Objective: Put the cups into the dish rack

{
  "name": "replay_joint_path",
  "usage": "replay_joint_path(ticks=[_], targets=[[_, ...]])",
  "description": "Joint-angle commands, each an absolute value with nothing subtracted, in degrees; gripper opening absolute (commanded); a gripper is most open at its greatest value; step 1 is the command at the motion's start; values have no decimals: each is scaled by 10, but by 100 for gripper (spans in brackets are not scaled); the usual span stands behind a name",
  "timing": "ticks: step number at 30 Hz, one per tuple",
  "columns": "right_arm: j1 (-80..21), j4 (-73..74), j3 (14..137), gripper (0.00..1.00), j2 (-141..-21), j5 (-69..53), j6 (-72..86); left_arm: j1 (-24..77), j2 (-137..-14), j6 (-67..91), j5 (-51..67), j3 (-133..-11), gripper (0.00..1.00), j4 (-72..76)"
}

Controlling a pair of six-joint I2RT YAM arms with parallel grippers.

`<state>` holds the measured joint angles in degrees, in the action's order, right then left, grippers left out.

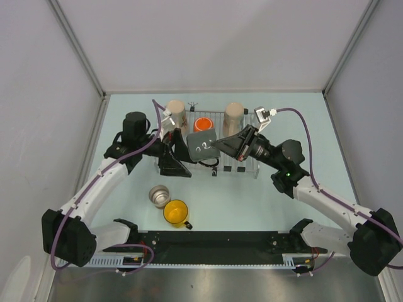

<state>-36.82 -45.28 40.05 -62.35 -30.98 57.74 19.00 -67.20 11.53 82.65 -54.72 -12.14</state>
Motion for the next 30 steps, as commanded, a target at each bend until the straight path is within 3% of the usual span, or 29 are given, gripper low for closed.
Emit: replay_joint_path(ticks=[1, 12, 30], targets=[[-366, -511, 403, 0, -600, -318, 590, 171, -693, 88, 831, -567, 100, -112], [-364, -532, 375, 0, -602, -318, 594, 157, -688, 137, 807, -570, 100, -66], [-399, -672, 354, 0, -704, -297, 635, 184, -663, 230, 787, -543, 100, 51]])
